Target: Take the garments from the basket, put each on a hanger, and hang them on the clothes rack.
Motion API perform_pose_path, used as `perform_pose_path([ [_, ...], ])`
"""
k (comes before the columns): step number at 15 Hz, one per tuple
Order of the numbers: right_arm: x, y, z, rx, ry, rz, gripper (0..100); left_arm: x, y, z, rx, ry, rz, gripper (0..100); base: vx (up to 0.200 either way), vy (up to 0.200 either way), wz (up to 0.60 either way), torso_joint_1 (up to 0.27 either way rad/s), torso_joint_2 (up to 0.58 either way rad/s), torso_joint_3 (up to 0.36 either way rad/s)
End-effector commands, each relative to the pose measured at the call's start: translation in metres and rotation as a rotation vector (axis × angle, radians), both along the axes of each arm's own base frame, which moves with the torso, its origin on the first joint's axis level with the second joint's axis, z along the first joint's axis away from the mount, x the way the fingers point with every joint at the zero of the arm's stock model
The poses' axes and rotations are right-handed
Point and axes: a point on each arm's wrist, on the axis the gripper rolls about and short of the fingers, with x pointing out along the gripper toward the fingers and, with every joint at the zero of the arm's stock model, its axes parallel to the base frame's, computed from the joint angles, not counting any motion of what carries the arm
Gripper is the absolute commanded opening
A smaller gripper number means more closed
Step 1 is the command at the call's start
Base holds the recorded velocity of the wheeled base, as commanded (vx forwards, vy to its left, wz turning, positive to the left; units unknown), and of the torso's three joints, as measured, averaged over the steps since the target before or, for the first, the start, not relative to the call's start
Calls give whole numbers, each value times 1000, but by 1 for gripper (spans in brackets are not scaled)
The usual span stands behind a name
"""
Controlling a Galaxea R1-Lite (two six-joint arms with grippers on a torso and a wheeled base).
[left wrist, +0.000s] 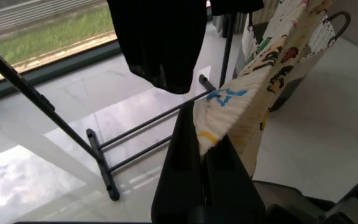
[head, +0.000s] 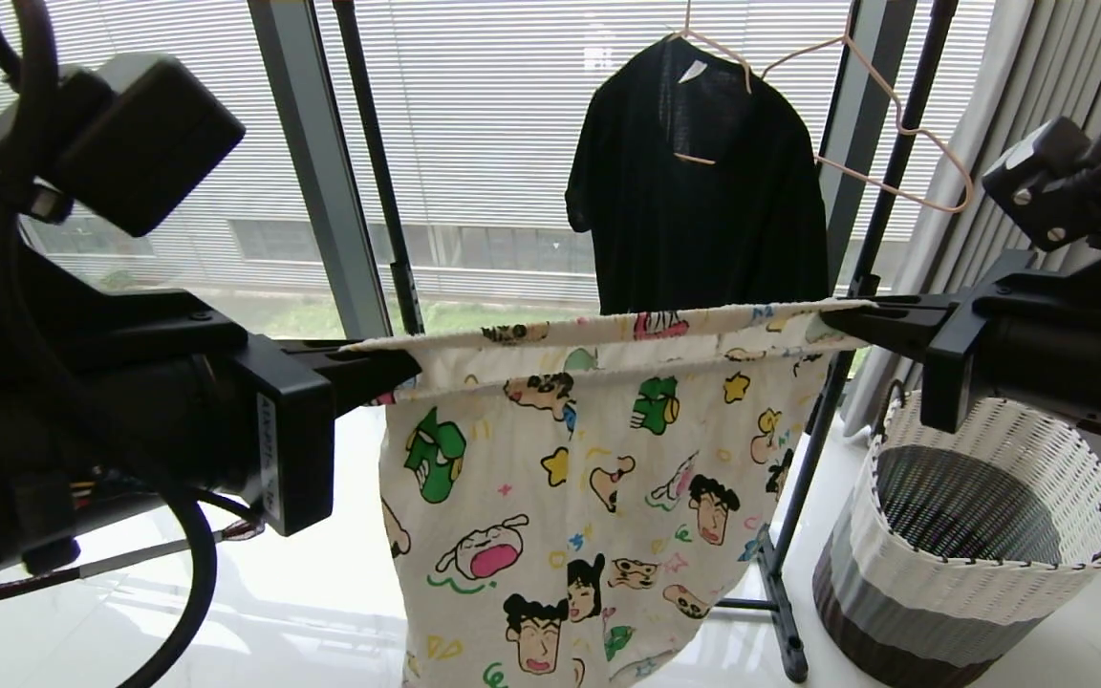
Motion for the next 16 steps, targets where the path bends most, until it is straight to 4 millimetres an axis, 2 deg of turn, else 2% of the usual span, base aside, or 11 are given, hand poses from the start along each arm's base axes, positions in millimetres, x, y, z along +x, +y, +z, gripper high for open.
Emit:
perform_pose_path([
  [1,-27,-14,11,-13,-17,23,0,7,-7,0,-10,-24,4,0,0,0,0,0,0,0],
  [3,-63,-25,17,-25,-4,103,0,18,-16,4,-38,-82,7,0,0,0,0,0,0,0],
  [5,-98,-34,14,-68,33,225,0,29,-27,5,-79,-126,12,0,0,0,0,0,0,0],
  [7,-111,-36,8,-125,43,290,0,34,-32,3,-85,-134,11,0,0,0,0,0,0,0],
  [11,-109,-33,6,-151,36,270,0,31,-28,1,-77,-133,41,0,0,0,0,0,0,0],
  [13,-83,-16,8,-110,23,201,0,28,-22,-12,-26,-118,154,0,0,0,0,0,0,0],
  [15,-56,3,16,-63,-22,156,0,21,-14,-19,39,-64,159,0,0,0,0,0,0,0],
  [16,-48,8,20,-56,-29,146,0,18,-11,-22,76,-35,159,0,0,0,0,0,0,0],
])
